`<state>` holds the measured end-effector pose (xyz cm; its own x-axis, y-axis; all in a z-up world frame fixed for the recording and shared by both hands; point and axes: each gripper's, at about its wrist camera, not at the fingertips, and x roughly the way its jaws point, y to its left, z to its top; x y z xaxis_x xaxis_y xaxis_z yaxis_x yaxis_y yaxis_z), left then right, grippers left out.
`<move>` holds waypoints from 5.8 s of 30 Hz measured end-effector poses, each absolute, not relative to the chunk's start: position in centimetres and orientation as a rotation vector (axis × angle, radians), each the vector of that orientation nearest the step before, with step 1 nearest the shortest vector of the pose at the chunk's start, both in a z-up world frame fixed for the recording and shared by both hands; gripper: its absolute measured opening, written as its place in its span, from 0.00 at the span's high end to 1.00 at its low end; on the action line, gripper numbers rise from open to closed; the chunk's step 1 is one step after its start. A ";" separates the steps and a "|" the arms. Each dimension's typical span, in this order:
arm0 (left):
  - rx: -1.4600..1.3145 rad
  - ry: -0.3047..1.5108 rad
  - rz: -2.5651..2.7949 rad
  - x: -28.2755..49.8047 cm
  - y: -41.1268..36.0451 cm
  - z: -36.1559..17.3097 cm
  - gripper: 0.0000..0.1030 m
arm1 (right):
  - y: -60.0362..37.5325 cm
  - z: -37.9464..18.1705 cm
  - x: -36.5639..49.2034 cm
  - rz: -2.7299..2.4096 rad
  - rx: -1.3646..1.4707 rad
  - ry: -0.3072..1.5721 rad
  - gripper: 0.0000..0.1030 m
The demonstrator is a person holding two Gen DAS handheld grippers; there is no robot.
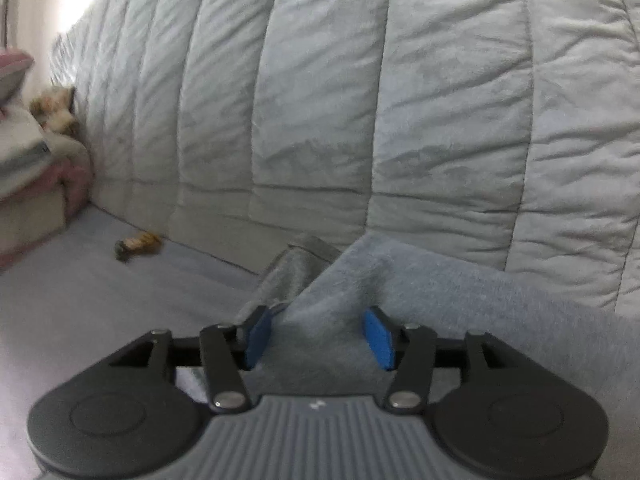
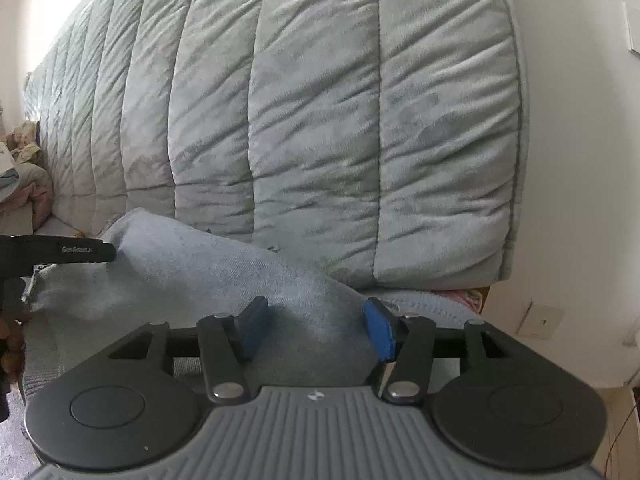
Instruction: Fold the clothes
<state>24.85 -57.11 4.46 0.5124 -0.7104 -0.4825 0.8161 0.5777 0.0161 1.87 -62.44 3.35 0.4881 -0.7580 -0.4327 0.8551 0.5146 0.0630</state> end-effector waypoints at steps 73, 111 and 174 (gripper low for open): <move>0.212 0.705 -0.236 -0.4 -36.5 4.7 0.00 | -49.5 1.4 -8.2 -0.710 0.080 0.555 0.00; 0.025 0.775 0.240 2.8 -2.6 0.4 0.00 | -19.4 -1.7 2.3 -0.199 -0.075 0.628 0.00; -0.088 0.648 0.240 3.6 3.2 -6.4 0.00 | -17.7 -7.4 5.9 -0.044 0.059 0.634 0.00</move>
